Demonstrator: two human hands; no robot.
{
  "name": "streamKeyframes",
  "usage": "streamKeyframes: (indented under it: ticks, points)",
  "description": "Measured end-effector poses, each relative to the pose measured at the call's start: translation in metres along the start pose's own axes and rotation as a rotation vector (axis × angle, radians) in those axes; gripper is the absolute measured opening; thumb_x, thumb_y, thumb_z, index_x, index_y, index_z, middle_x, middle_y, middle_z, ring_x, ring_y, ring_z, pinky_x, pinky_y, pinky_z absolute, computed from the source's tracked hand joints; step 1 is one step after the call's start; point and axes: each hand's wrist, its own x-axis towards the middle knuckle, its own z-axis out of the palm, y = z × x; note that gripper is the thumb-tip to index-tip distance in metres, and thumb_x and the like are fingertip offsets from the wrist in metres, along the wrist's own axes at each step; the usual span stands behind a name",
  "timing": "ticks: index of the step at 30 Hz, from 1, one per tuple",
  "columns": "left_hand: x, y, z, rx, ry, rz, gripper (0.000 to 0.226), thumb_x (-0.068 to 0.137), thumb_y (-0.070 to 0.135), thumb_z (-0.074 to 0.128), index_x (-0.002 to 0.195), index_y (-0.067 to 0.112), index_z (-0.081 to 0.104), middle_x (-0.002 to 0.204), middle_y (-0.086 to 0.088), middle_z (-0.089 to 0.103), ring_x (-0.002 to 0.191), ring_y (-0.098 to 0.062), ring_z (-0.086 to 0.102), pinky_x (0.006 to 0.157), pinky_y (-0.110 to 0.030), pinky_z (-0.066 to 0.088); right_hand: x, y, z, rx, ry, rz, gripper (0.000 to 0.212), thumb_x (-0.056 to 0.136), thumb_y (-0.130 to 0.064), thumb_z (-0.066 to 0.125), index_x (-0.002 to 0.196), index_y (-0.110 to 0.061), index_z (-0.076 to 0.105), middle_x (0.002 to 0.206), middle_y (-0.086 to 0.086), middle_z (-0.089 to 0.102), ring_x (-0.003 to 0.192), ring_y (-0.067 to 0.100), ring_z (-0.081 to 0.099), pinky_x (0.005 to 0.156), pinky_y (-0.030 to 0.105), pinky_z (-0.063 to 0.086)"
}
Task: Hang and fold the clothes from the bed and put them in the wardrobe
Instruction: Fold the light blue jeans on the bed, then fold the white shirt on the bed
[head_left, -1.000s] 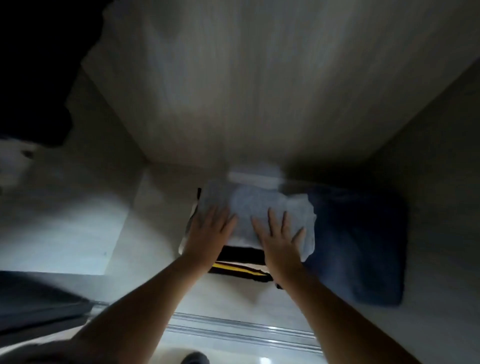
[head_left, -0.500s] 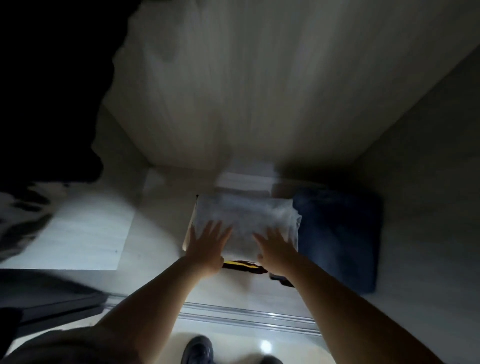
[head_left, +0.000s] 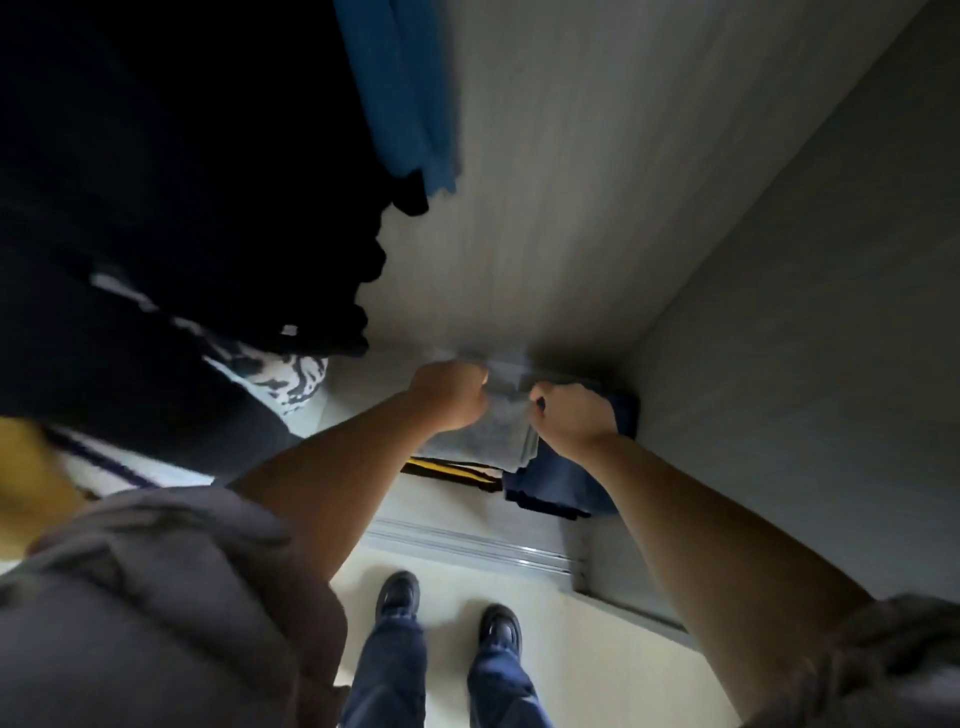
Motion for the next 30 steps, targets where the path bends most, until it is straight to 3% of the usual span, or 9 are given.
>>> streamKeyframes:
  ticks: [8,14,19,23,30]
  points:
    - [-0.062,0.007,-0.093,0.023,0.036,0.019,0.027,0.088,0.029,0.047,0.109,0.019,0.059,0.117,-0.012,0.062,0.106,-0.032,0.059,0.072,-0.030,0.037,-0.055,-0.019,-0.070,-0.045,0.093,-0.015,0.032,0.099,-0.031,0.038,0.118,-0.018,0.060,0.110,0.013,0.067,0.100,0.033,0.063,0.076,0.036,0.049]
    - [-0.102,0.004,-0.129,-0.007,0.090,0.114,0.031,0.093,0.027,0.043,0.116,0.017,0.062,0.124,-0.008,0.061,0.110,-0.028,0.058,0.088,-0.032,0.048,-0.084,-0.044,-0.102,-0.013,0.132,0.052,0.038,0.099,-0.028,0.038,0.134,-0.021,0.053,0.117,0.011,0.066,0.105,0.031,0.061,0.082,0.035,0.050]
    - [-0.139,-0.017,-0.140,0.063,0.056,0.274,0.030,0.096,0.026,0.040,0.118,0.024,0.060,0.119,-0.004,0.062,0.096,-0.026,0.059,0.067,-0.027,0.039,-0.124,-0.090,-0.087,0.089,0.106,0.172,0.033,0.099,-0.025,0.037,0.123,-0.019,0.059,0.118,0.010,0.065,0.103,0.030,0.060,0.085,0.038,0.051]
    - [-0.167,-0.024,-0.145,0.106,0.045,0.343,0.030,0.096,0.026,0.039,0.120,0.025,0.059,0.119,-0.002,0.062,0.095,-0.025,0.060,0.068,-0.026,0.039,-0.162,-0.119,-0.071,0.115,0.139,0.245,0.034,0.098,-0.026,0.039,0.127,-0.024,0.056,0.119,0.008,0.064,0.103,0.030,0.060,0.081,0.034,0.050]
    - [-0.207,0.066,-0.123,0.180,-0.038,0.591,0.031,0.093,0.020,0.039,0.114,0.024,0.061,0.113,-0.002,0.063,0.096,-0.025,0.057,0.076,-0.029,0.044,-0.280,-0.091,-0.061,0.097,0.277,0.509,0.038,0.096,-0.027,0.034,0.127,-0.030,0.055,0.118,0.008,0.065,0.104,0.032,0.061,0.082,0.033,0.047]
